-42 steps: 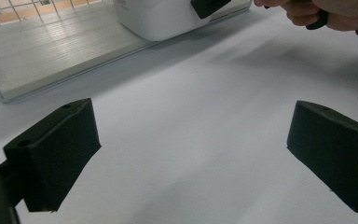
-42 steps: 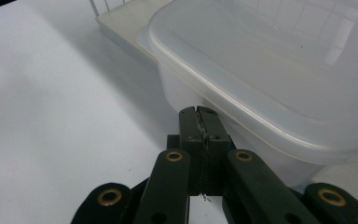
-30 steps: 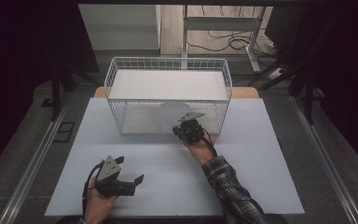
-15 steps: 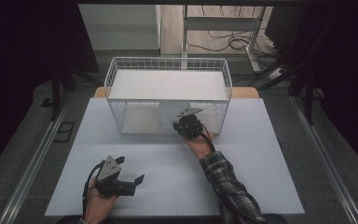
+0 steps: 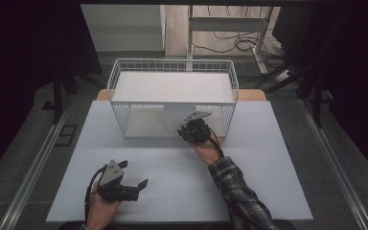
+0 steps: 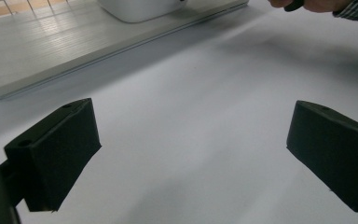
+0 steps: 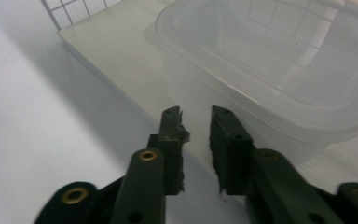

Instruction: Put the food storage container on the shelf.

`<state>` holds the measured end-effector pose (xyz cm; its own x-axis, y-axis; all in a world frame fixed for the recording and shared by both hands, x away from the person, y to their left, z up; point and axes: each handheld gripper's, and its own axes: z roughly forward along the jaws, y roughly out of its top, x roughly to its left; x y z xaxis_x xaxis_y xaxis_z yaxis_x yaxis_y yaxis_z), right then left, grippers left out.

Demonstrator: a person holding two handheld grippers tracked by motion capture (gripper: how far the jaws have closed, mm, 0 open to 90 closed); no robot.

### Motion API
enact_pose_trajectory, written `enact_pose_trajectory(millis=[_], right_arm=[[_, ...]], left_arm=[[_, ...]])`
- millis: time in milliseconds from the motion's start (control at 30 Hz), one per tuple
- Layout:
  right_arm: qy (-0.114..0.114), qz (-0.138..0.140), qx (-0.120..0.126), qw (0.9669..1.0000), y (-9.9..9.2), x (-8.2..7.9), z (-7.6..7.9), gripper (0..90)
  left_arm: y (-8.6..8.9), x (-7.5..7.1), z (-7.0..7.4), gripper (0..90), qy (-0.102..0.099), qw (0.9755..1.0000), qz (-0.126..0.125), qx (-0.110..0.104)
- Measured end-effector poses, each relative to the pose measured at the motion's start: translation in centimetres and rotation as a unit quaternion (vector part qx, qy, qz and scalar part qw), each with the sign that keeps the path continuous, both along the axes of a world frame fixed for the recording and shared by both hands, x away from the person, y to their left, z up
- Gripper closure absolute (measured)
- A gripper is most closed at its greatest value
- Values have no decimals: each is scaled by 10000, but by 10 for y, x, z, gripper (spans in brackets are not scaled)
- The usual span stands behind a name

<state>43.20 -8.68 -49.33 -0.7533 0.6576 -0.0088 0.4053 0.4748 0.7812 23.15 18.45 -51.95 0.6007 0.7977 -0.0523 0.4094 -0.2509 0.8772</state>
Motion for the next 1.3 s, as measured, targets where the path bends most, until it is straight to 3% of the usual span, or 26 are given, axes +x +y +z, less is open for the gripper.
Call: enact_pose_trajectory(millis=[433,800,967,1300], right_arm=[[18,144,79,9999,-8,-19,11,428],[134,277,192,9993,-17,-36,18,263],[68,339,227,9991,-25,-48,22,157],[-3,412,205,9989,-39,-67,23,73]], left_arm=[[1,1,-1,20,57,10000,-1,-43],[1,3,-2,19,145,9998,-74,-146],[1,3,-2,19,172,9996,-117,-190],[1,3,-3,20,177,9996,-124,-157]])
